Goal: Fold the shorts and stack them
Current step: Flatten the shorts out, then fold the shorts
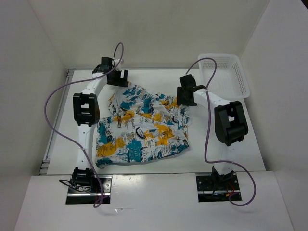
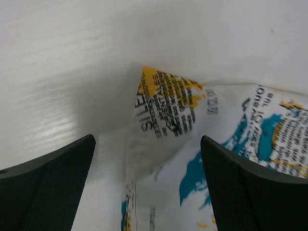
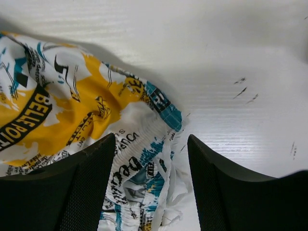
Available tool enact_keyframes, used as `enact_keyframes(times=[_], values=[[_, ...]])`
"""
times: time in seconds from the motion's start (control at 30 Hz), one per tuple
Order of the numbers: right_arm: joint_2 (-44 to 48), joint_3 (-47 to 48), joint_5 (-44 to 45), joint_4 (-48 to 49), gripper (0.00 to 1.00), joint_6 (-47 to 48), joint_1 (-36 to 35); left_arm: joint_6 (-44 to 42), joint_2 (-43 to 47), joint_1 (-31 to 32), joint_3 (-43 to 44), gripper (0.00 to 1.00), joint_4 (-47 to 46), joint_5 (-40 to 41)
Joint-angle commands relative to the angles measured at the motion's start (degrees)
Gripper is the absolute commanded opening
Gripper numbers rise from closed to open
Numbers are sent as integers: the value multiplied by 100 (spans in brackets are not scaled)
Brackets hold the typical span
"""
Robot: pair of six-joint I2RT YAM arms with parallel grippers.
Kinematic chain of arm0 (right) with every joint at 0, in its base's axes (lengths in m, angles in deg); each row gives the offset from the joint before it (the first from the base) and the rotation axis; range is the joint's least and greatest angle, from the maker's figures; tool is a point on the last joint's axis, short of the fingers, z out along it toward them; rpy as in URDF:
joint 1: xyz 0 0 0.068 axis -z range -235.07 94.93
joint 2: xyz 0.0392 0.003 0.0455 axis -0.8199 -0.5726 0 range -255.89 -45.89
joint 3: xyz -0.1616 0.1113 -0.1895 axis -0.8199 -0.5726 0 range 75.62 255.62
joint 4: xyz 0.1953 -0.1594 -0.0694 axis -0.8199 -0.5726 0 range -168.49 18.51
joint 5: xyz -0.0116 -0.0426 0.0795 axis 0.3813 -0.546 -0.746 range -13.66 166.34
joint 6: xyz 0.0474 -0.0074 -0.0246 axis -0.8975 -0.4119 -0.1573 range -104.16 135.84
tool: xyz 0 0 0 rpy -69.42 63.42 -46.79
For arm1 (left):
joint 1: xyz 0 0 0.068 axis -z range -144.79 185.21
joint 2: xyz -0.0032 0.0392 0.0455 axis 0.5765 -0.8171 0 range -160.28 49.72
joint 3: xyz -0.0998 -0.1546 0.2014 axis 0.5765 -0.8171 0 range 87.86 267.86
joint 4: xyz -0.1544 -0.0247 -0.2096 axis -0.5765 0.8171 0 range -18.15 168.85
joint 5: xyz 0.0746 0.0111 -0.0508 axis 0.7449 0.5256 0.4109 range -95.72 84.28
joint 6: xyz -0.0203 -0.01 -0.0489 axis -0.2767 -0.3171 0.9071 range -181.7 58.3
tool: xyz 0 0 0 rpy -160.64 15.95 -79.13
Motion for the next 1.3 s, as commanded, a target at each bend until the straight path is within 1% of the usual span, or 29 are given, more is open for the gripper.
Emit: enact_keyframes(times=[0.0, 0.03, 0.23, 0.27, 0.33, 0.37, 0.43, 0.47, 0.5, 0.57, 0.6, 0.63, 0.67, 0.7, 0.77, 0.83, 0.93, 1.0, 1.03, 1.13, 1.17, 1.23, 1.27], values=[[233, -137, -229, 308, 67, -14, 30, -23, -445, 118, 654, 97, -53, -3], [233, -137, -229, 308, 67, 38, 31, -23, -516, 119, 717, 98, -1, -2], [-13, -85, -396, 256, 67, 92, 31, -23, -929, 189, 1016, 98, 104, -134], [-82, -85, -449, 316, 67, 92, 83, -23, -990, 189, 1016, 91, 105, -186], [-267, -85, -511, 317, 67, 39, 84, -23, -1052, 189, 1016, 80, 158, -256], [-355, 55, -511, 317, 67, 39, 136, -23, -1052, 189, 1077, 71, 158, -257], [-645, 205, -388, 133, 67, 39, 136, -23, -1052, 189, 1078, 61, 210, -319], [-741, 327, -327, 72, 67, -13, 136, -23, -1052, 189, 1078, 53, 263, -380], [-821, 329, -265, -7, 67, -14, 136, -23, -1052, 189, 1078, 34, 263, -380], [-953, 390, -264, -60, 63, -66, 197, -23, -1052, 189, 1078, 19, 263, -380], [-1014, 390, -360, -61, 57, -67, 250, -23, -1052, 189, 1078, 13, 263, -380], [-1015, 390, -361, -61, 50, -67, 251, -23, -1052, 189, 1078, 0, 263, -380], [-1015, 338, -439, -9, 41, -67, 251, -23, -1052, 189, 1078, 0, 263, -380], [-1015, 337, -440, -8, 23, -67, 312, -23, -983, 189, 1078, 0, 263, -380], [-1015, 442, -501, -78, 10, -67, 312, -23, -738, 129, 1235, 0, 263, -380], [-962, 678, -502, -226, 0, -5, 312, -23, -535, 58, 1358, 0, 263, -380], [-717, 934, -248, -289, 0, 100, 312, -23, -34, -161, 1718, 0, 315, -442], [-374, 1013, -116, -202, 0, 179, 312, -23, 283, -250, 2034, 0, 430, -573], [-234, 1014, -63, -141, 0, 267, 312, -23, 344, -311, 2471, 0, 508, -574], [311, 953, -141, 132, 0, 469, 312, -23, 555, -312, 3018, 0, 1052, -574], [434, 953, -141, 237, 0, 522, 312, -23, 626, -312, 3255, 0, 1428, -643], [821, 726, -203, 369, 0, 574, 243, -23, 696, -312, 3380, 0, 1826, -644], [961, 628, -203, 431, 0, 575, 190, -23, 766, -364, 3380, 0, 2236, -644]])
